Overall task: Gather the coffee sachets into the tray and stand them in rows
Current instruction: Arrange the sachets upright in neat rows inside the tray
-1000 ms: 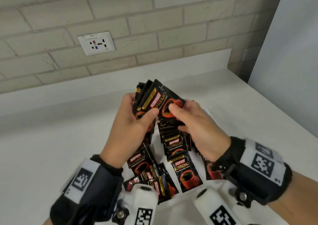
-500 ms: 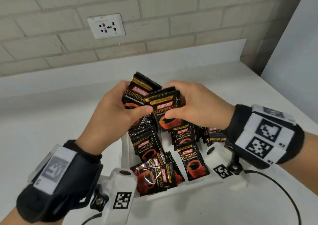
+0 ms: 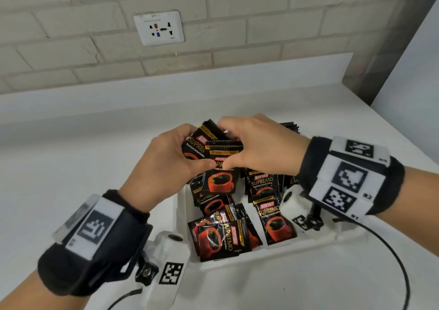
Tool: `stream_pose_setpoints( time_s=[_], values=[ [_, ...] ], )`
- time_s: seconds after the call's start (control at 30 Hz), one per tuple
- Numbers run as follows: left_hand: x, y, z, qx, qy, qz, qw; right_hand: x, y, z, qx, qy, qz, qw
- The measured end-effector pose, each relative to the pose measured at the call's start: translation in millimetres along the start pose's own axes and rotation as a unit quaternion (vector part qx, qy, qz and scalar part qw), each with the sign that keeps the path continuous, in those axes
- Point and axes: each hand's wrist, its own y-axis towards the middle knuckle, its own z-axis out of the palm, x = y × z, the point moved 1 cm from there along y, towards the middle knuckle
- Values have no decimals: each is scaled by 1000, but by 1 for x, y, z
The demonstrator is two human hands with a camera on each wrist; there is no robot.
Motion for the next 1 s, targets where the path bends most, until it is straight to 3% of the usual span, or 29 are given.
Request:
stream_pose_setpoints(
  time_s=[0.13, 0.27, 0.4, 0.6, 0.87, 1.0],
  values=[
    [7, -3, -9, 15, 51, -16, 998, 1, 11, 14, 56, -45, -3, 997],
    [15, -5, -33, -59, 63, -9, 996, -2, 20, 33, 95, -70, -17, 993],
    [20, -11, -44, -96, 19, -21, 995, 5, 24, 49, 109, -160, -76, 978],
    [27, -14, -39, -81, 10, -32, 996, 10, 23, 70, 150, -238, -143, 949],
    [29, -11, -32, -53, -12, -50, 997, 0, 34, 76, 190, -193, -64, 961],
    [32, -10, -27, -31, -98, -94, 990, -3, 38, 66, 201, -160, -28, 966]
  ],
)
